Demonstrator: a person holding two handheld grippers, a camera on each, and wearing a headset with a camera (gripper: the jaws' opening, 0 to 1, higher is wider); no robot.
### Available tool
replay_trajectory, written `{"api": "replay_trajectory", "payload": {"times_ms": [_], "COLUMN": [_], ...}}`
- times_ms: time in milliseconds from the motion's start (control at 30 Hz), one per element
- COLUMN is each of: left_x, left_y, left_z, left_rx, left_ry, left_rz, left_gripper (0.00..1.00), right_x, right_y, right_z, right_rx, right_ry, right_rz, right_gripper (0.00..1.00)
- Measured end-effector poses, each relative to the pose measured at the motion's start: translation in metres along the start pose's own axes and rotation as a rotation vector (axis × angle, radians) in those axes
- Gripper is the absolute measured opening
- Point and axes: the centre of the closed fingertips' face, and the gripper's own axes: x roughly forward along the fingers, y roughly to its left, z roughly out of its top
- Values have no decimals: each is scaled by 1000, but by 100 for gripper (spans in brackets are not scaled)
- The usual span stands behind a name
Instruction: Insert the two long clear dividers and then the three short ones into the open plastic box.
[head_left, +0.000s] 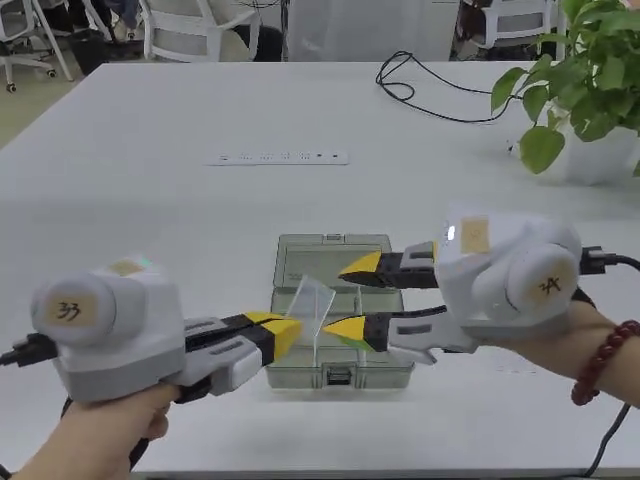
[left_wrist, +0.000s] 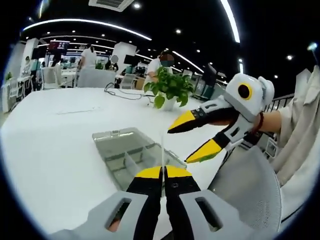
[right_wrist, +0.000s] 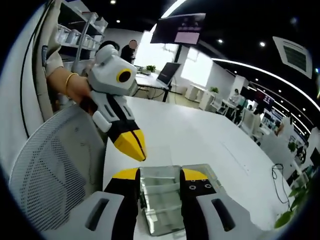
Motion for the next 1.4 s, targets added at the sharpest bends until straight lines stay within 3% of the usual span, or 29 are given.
{"api": "replay_trajectory", "payload": {"times_ms": [67, 133, 233, 300, 367, 633, 800, 933, 1400], "left_x": [0, 1, 0, 0, -1, -1, -1, -2, -5], "left_y": [0, -3, -6, -9, -11, -19, -27, -34, -53], "left_z": [-2, -2, -4, -7, -11, -19, -21, -24, -27], "left_rx": [71, 75, 132, 174, 217, 325, 403, 447, 490], "left_ry": [33, 34, 55, 76, 97, 150, 165, 181, 176], "left_rz": [-4, -20, -42, -54, -72, -118, -160, -201, -297], "left_gripper": [0, 0, 0, 0, 0, 0, 0, 0, 0], "right_x": [0, 0, 0, -1, -1, -5, -6, -10, -19], "right_y": [0, 1, 5, 13, 14, 27, 34, 40, 60], "right_z": [0, 0, 0, -3, -4, -11, -13, -15, -18], "right_rx": [2, 11, 24, 30, 17, 16, 11, 10, 11], "right_ry": [2, -1, -1, 17, 17, 36, 35, 34, 10], "right_rz": [7, 26, 67, 126, 131, 229, 271, 312, 398], "right_gripper": [33, 32, 32, 32, 31, 27, 24, 22, 11]}}
